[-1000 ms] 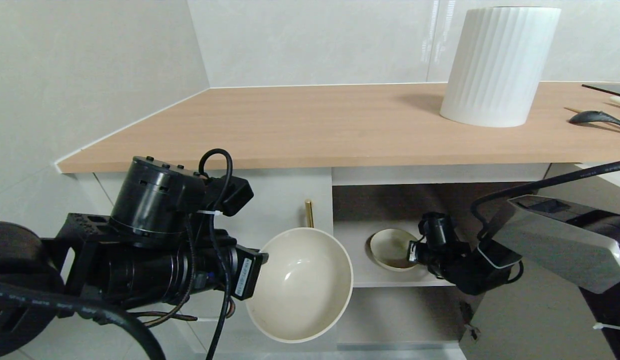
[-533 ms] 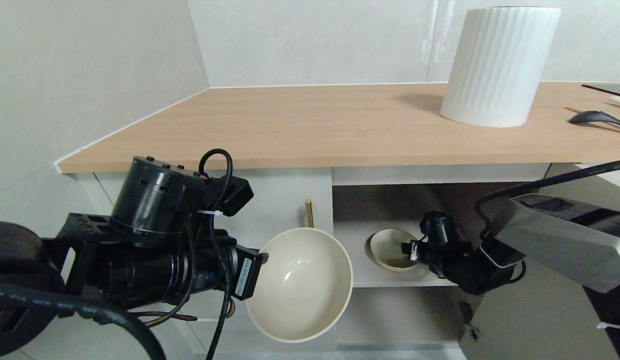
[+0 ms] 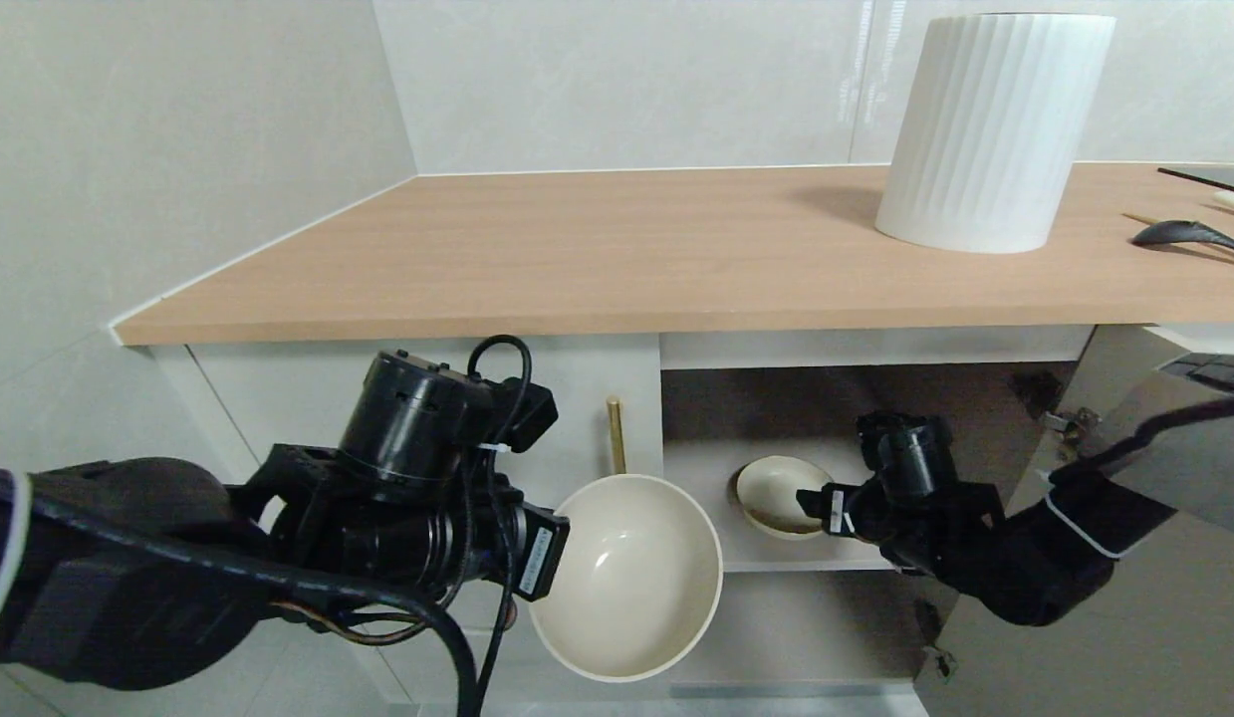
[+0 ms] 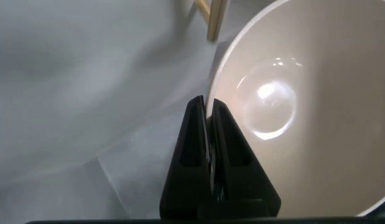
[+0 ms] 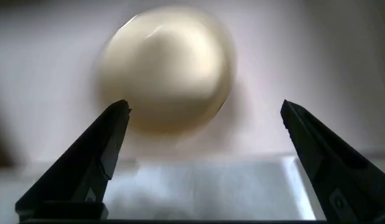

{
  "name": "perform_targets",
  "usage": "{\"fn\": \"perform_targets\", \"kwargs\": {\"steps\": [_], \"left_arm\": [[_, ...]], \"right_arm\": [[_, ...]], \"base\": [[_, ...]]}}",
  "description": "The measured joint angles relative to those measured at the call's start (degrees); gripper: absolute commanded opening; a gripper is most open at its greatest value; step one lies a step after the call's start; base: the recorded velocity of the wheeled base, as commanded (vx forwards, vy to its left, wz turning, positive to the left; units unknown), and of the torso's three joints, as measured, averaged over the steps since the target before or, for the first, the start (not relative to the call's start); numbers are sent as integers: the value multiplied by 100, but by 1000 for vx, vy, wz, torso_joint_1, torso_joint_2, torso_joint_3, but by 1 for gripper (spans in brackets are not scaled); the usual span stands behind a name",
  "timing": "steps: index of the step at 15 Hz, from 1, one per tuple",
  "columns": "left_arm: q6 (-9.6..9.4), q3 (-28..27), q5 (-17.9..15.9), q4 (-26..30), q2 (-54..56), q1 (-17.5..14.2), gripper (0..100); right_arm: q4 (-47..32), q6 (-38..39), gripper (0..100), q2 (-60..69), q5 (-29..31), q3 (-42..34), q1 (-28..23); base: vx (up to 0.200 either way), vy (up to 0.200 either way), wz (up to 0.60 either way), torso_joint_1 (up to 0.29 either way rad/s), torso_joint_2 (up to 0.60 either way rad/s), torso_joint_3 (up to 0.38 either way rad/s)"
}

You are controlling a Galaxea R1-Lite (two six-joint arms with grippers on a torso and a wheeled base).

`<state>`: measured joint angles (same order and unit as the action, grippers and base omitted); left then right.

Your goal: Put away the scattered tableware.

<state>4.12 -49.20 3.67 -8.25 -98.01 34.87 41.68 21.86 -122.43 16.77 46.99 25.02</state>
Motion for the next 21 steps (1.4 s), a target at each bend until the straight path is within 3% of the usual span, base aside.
{"fn": "perform_targets", "kwargs": {"steps": [3,5,11,15,21], "left_arm": [[-65,15,100,-1013,-664,27,0],[-355,-18,402,-1373,-1028,46,0],[-385,-115,1061,-1384,-1406,416,0],[-352,-44,1182,-1375,-1285,711,0],[-341,26,1317,-1389,-1161,962,0]], "right_arm": [[0,-29,100,647,-244,-444,166],[-60,-95,100,1168,-419,-706,299],[-856,-174,100,2348,-627,-1100,924],[-1869,-172,100,3059,-919,-1042,1348],[-2039,-156,100,3194,-945,-940,1721]], "base": [[0,0,0,0,0,0],[0,0,0,0,0,0],[0,0,0,0,0,0],[0,0,0,0,0,0],[0,0,0,0,0,0]]}}
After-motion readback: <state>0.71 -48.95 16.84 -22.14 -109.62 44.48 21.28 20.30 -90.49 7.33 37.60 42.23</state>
